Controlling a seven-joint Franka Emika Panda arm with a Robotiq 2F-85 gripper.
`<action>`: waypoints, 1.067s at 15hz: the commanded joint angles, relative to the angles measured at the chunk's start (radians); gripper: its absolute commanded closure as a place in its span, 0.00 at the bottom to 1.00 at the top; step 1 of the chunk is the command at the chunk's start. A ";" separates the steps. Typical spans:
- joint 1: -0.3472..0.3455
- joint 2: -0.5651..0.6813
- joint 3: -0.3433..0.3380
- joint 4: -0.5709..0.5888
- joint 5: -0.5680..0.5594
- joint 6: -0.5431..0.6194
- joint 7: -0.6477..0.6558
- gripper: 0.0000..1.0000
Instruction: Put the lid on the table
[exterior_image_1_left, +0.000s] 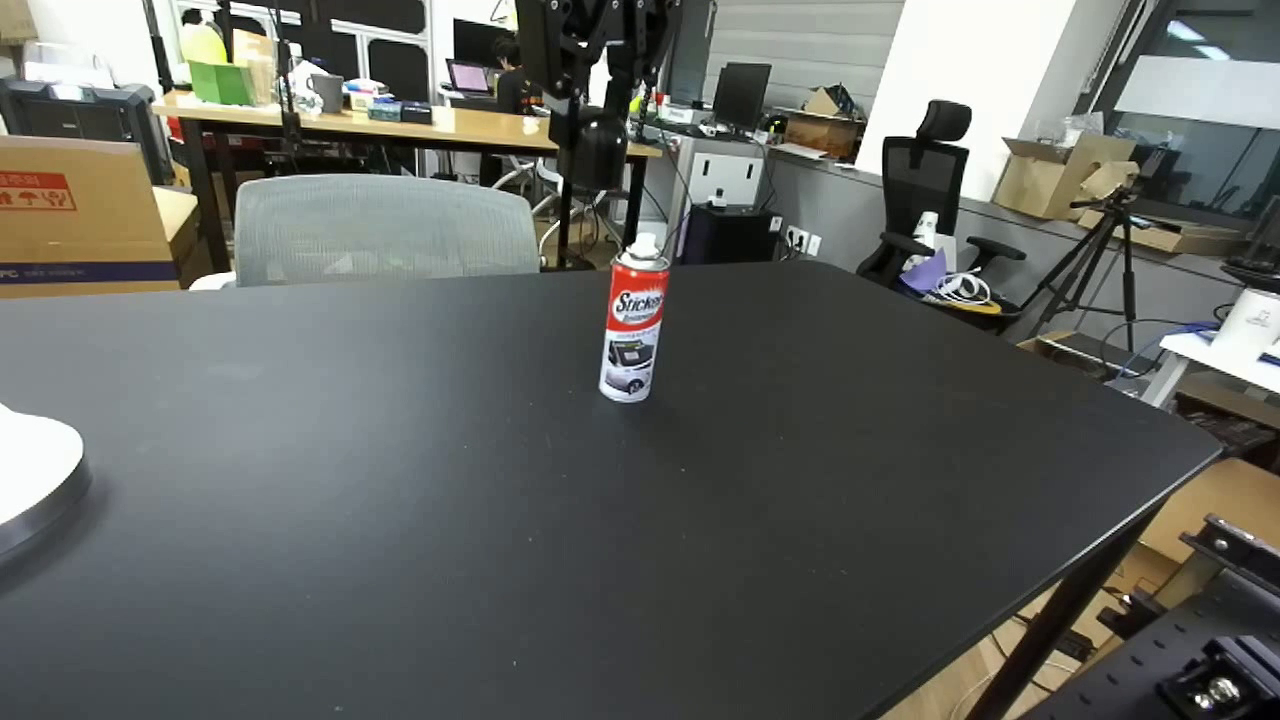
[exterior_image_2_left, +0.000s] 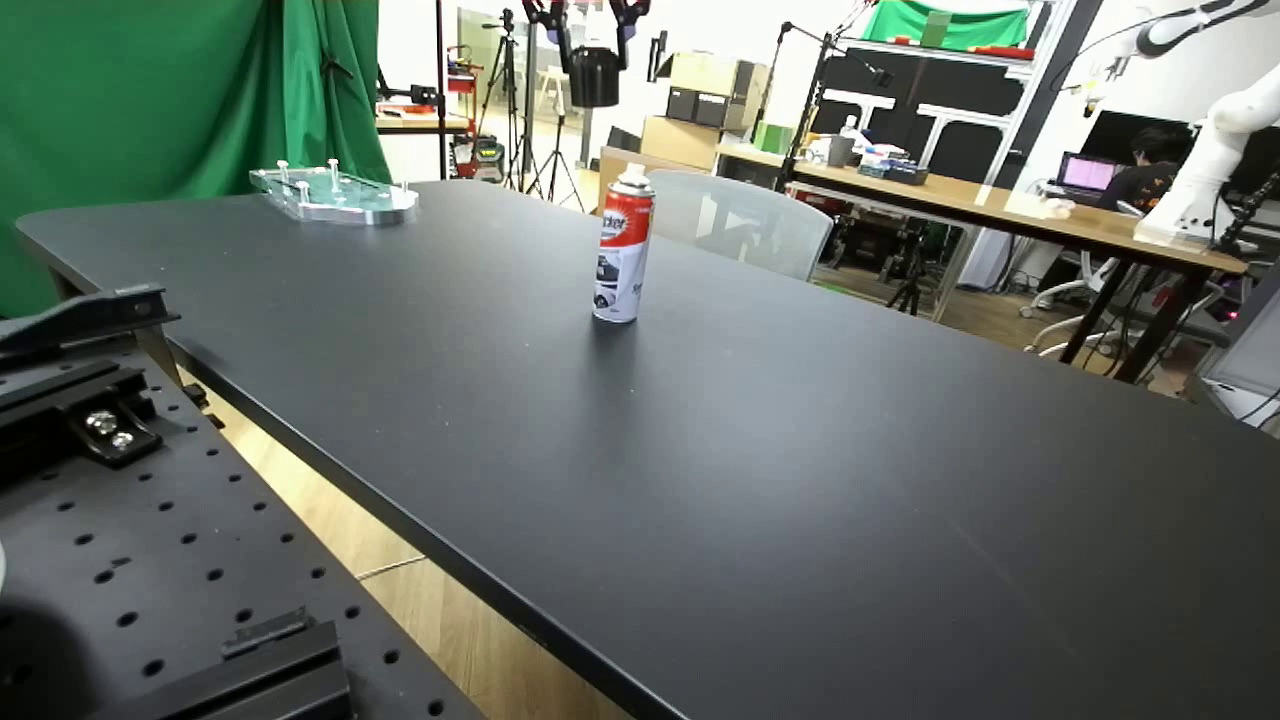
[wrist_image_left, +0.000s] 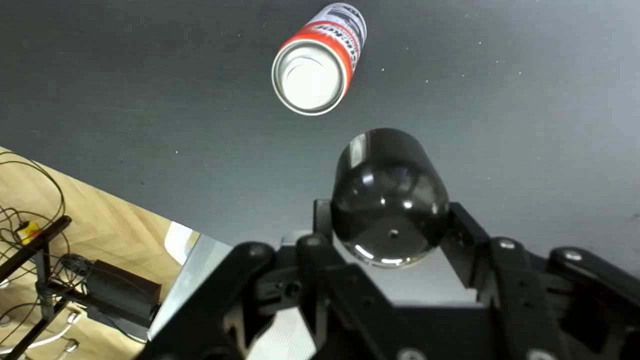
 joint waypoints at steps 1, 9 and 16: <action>0.015 -0.003 0.014 -0.043 0.013 0.018 0.033 0.68; 0.014 0.105 -0.004 -0.167 -0.016 0.183 0.183 0.68; 0.044 0.231 -0.117 -0.224 -0.112 0.374 0.349 0.68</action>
